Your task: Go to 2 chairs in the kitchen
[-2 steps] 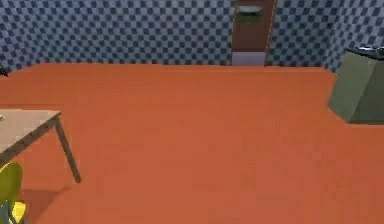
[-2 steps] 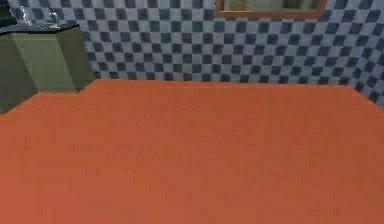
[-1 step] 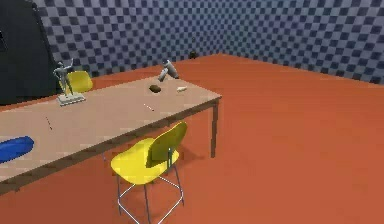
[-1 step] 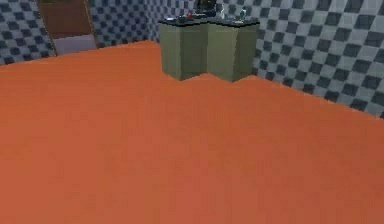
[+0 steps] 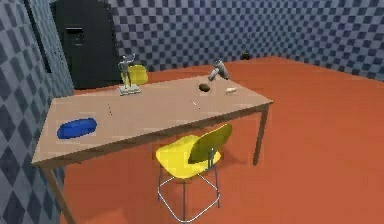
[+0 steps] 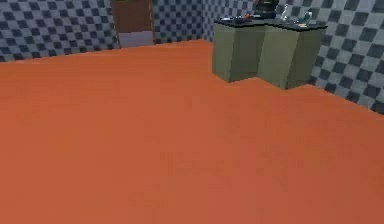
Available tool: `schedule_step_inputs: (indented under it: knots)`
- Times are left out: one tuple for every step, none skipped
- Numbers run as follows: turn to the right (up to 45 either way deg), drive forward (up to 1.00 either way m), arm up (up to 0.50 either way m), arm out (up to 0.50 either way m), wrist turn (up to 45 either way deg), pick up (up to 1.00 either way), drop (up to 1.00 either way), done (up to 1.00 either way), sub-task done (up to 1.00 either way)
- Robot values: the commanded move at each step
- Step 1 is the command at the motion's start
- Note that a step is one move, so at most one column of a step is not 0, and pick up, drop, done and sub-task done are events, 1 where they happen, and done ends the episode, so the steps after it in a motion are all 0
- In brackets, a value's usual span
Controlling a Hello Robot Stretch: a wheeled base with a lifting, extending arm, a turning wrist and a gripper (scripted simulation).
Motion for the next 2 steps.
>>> schedule_step_inputs:
  knots:
    - [0.0,0.0,0.0,0.0,0.0,0.0,0.0,0.0,1.0]
    - [45.0,0.0,0.0,0.0,0.0,0.0,0.0,0.0,0.0]
